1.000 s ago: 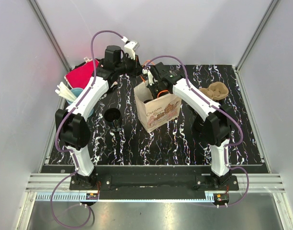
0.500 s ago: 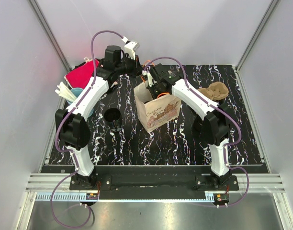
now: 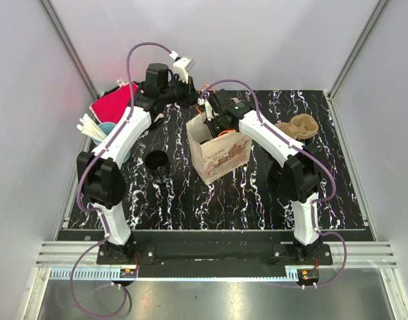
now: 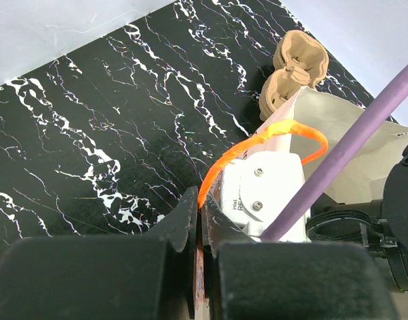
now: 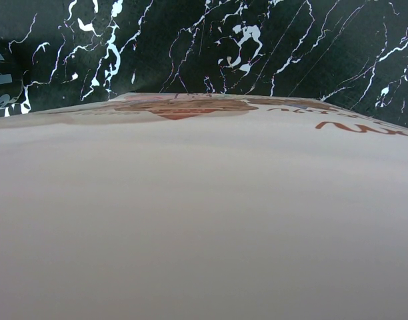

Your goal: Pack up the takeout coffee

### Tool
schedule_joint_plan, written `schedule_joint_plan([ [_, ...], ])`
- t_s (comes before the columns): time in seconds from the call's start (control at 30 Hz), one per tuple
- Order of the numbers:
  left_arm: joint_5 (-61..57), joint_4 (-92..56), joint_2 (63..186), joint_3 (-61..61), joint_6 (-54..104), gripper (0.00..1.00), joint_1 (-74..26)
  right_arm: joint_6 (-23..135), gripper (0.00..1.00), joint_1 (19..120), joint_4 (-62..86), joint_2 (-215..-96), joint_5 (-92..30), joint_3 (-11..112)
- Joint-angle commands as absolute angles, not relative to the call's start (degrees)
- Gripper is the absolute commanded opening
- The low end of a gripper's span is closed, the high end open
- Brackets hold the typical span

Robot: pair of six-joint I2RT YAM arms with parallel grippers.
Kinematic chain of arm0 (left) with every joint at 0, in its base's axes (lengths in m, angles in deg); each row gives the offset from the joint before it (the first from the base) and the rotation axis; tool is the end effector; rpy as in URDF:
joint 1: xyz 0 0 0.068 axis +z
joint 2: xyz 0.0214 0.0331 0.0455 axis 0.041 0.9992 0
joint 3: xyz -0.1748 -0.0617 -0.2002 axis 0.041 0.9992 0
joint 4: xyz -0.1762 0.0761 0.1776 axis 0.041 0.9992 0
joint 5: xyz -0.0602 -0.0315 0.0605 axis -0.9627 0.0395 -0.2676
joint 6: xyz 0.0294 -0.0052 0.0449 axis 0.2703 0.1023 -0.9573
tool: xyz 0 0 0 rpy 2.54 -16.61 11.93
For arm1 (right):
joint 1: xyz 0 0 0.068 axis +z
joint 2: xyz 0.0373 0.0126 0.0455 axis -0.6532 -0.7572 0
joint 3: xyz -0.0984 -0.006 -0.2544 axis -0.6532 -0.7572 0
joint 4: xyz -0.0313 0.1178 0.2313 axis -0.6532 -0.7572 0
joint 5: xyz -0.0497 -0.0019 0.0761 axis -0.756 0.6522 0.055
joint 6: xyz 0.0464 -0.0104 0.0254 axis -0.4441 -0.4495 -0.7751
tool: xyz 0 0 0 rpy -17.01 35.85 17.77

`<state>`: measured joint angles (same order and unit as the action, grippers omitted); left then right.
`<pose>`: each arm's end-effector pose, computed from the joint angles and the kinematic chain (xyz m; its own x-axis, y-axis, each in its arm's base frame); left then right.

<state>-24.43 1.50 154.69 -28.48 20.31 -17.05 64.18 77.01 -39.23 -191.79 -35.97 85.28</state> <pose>0.4052 -0.1620 0.3682 -0.4376 0.0504 -0.8978 0.6885 0.6609 -0.2985 0.3604 0.2663 0.2851 -0.6776 -0.5225 -0.5176 -0.6272 0.7780 0.0356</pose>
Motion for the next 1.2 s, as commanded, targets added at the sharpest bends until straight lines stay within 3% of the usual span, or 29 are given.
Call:
schedule_joint_plan([
  [0.0,-24.3,-0.5,152.8,-28.9,20.7,0.00,-16.8,64.4,0.02,77.5,-38.9,-192.9,-35.3,84.7],
  [0.3,-24.6,-0.3,153.0,-28.9,20.7,0.00,-16.7,64.5,0.37,77.6,-38.9,-192.8,-34.2,84.8],
  [0.93,-24.9,-0.4,153.2,-29.1,20.7,0.00,-16.8,67.6,0.82,77.6,-41.7,-186.4,-32.7,92.5],
  [1.1,-25.0,-0.4,153.2,-29.1,20.6,0.00,-16.8,69.6,0.98,77.6,-44.0,-185.0,-31.2,97.0],
  [1.17,-25.1,-0.4,153.2,-29.1,20.6,0.00,-16.8,70.1,1.00,77.5,-44.7,-184.3,-30.9,98.5],
])
